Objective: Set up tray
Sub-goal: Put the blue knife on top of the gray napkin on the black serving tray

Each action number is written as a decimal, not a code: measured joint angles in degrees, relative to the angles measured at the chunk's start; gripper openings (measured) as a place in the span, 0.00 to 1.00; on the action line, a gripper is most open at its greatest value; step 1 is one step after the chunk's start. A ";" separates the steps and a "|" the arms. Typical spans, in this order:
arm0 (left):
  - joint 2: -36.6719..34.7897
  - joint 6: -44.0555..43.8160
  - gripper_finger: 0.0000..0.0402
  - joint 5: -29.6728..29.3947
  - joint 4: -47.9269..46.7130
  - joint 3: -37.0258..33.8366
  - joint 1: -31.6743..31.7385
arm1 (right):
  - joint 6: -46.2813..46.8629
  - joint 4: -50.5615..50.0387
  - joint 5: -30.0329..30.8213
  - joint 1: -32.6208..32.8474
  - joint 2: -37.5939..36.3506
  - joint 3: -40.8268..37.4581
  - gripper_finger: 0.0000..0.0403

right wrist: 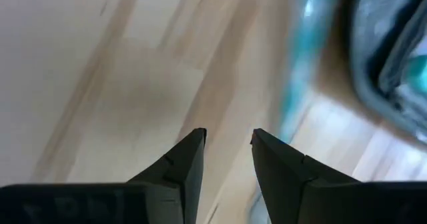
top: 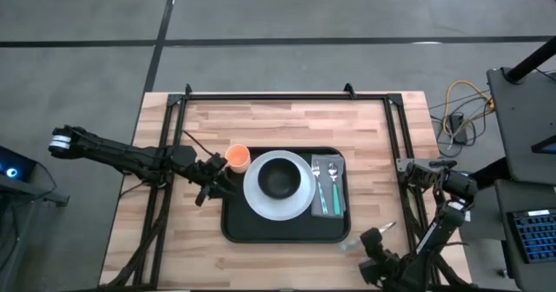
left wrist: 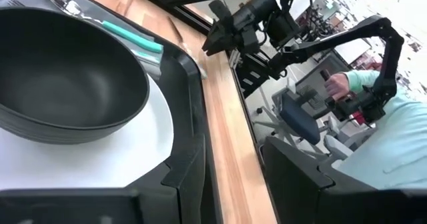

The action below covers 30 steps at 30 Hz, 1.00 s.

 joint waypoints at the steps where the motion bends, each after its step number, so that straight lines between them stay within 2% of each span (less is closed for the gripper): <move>1: 0.00 -0.01 0.33 0.00 0.00 0.00 0.00 | -0.02 -0.11 -0.21 0.02 -0.05 -0.01 0.29; 11: 0.00 -0.02 0.33 1.51 -0.17 0.00 0.00 | 0.13 0.75 -0.29 -0.50 0.32 -0.15 0.29; 19: 0.00 -0.02 0.33 1.58 -0.24 0.00 -0.07 | -0.90 -1.21 -0.20 -4.71 0.11 -1.28 0.29; 30: -0.02 -0.26 0.33 3.02 -0.87 0.00 -0.11 | -2.90 0.55 -0.35 -6.40 -5.11 -6.69 0.29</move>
